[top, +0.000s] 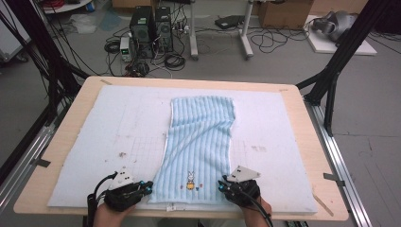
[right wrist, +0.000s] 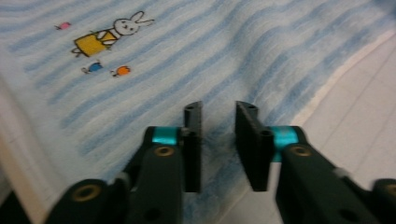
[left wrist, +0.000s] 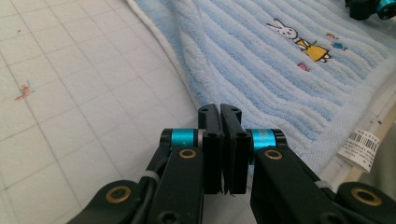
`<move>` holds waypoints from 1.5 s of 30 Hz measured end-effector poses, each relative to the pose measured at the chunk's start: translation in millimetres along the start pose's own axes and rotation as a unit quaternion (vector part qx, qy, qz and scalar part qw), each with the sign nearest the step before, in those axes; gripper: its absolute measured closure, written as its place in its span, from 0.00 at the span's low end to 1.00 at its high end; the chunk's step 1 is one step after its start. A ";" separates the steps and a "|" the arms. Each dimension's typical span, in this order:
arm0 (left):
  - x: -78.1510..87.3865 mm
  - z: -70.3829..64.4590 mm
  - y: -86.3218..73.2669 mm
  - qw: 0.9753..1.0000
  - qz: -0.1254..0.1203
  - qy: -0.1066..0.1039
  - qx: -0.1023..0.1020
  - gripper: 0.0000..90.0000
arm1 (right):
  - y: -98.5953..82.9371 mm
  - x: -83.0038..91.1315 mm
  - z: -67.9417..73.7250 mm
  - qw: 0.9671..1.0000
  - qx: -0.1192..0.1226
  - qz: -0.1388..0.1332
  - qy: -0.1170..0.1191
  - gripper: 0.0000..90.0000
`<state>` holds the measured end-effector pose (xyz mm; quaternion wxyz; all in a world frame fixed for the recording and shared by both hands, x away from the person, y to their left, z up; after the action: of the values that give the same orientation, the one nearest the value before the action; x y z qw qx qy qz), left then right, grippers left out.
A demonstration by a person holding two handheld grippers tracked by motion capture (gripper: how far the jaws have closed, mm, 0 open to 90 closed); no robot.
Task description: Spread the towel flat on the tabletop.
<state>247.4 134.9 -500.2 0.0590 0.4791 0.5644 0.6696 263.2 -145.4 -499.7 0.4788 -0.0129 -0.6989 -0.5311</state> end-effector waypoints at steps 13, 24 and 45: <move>9.5 -26.1 -11.9 0.999 -0.007 -0.035 -0.007 0.97 | -28.4 32.7 15.0 0.999 0.030 0.020 0.030 0.99; 3.0 0.2 19.2 0.998 -0.053 0.004 0.035 0.54 | -5.0 21.8 -3.1 0.999 -0.018 -0.032 0.002 0.77; -33.6 54.8 59.7 0.997 -0.046 0.020 0.052 0.56 | -19.7 31.4 -14.2 0.999 -0.002 -0.025 0.044 0.77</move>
<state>331.8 131.2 -476.3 0.0533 0.4415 0.6211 0.6453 245.1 -180.1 -493.0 0.4956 0.0275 -0.6763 -0.5443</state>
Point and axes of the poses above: each handheld gripper's, and its own axes: x roughly backward along the jaws, y roughly out of its top, z roughly to its left, the point moved 8 cm from there along -x, roughly forward along the jaws, and after that the axes turned 5 degrees about -x, right-handed, at the moved point
